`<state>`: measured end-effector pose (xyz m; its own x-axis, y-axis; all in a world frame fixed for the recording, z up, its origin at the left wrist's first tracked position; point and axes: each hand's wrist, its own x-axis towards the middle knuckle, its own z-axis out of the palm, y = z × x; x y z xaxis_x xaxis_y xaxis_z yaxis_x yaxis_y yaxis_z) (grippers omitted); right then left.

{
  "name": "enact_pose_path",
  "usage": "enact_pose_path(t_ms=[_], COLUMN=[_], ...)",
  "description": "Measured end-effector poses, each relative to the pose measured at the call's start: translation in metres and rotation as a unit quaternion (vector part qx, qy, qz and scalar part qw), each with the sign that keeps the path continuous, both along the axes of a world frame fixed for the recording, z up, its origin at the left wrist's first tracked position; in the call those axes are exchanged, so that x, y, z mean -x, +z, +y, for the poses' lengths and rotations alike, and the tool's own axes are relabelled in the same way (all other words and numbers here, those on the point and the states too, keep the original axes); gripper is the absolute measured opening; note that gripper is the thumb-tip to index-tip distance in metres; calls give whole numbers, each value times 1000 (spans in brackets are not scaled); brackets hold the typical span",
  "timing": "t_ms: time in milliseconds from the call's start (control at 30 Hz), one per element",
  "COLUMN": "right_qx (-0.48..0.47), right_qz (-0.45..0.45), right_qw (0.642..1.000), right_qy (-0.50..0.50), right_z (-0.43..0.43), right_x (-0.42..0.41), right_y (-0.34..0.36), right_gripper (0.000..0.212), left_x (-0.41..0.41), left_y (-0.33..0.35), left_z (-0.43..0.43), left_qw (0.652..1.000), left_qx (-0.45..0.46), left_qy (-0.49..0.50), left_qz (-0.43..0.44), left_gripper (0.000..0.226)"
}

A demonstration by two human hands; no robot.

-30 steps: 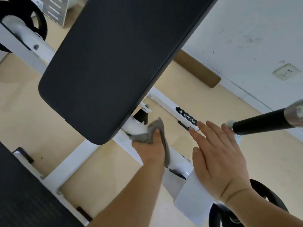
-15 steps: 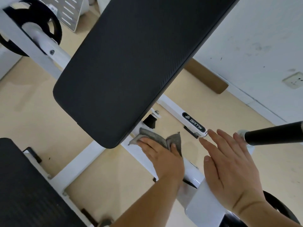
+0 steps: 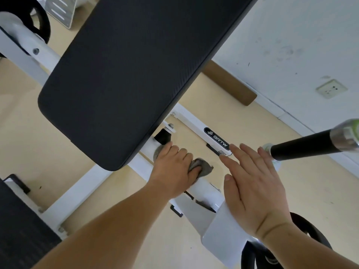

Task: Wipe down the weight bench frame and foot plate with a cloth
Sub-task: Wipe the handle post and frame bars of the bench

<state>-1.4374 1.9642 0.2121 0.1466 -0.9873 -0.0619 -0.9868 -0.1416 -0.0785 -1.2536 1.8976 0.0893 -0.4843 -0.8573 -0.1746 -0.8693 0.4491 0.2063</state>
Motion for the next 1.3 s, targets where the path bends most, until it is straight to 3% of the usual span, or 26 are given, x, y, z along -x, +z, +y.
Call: enact_pose_path(t_ms=[100,233,400,500,633,667,733,800,867,967,1100,1167,1200,1300], right_qx=[-1,-10,-19,-21,-7,-2,1,1,-1,-4,-24,-12,-5,10], right_qz=[4,18,16,21,17,16,18,20,13,6,-20,-103,-195,-470], right_qw=[1000,1000,1000,1000,1000,1000,1000,1000,1000,1000,999,994,977,838], right_qy=[1,-2,1,0,-2,-2,-2,0,-1,-8,-13,-36,-80,-276], right_z=[0,-1,-1,-2,-2,-1,0,0,0,1,3,7,12,40], right_x=[0,0,2,1,0,0,0,1,2,3,0,-2,-4,-5], right_y=[0,1,-2,0,0,0,0,-2,-4,-4,1,6,14,47], right_gripper=[53,55,56,57,58,57,57,56,57,58,64,67,66,51], left_x=[-5,-20,-10,-7,-20,-22,-23,-18,-11,-7,5,17,23,40], left_y=[-5,-14,-7,-2,-6,-6,3,24,49,77,128,154,165,170], left_z=[43,25,-19,18,44,41,31,23,28,46,62,70,75,103], left_qw=[996,988,998,998,989,987,985,984,973,902,848,824,830,906], left_qx=[2,16,26,7,-16,-18,-1,-17,-103,-183,-193,-198,-189,-133], left_qy=[-35,-153,-46,-54,-138,-145,-145,-93,29,231,311,308,282,125], left_qz=[85,32,-33,37,50,61,98,153,206,314,383,432,443,383], left_gripper=[53,58,59,46,95,94,66,38,34,31,34,39,39,39])
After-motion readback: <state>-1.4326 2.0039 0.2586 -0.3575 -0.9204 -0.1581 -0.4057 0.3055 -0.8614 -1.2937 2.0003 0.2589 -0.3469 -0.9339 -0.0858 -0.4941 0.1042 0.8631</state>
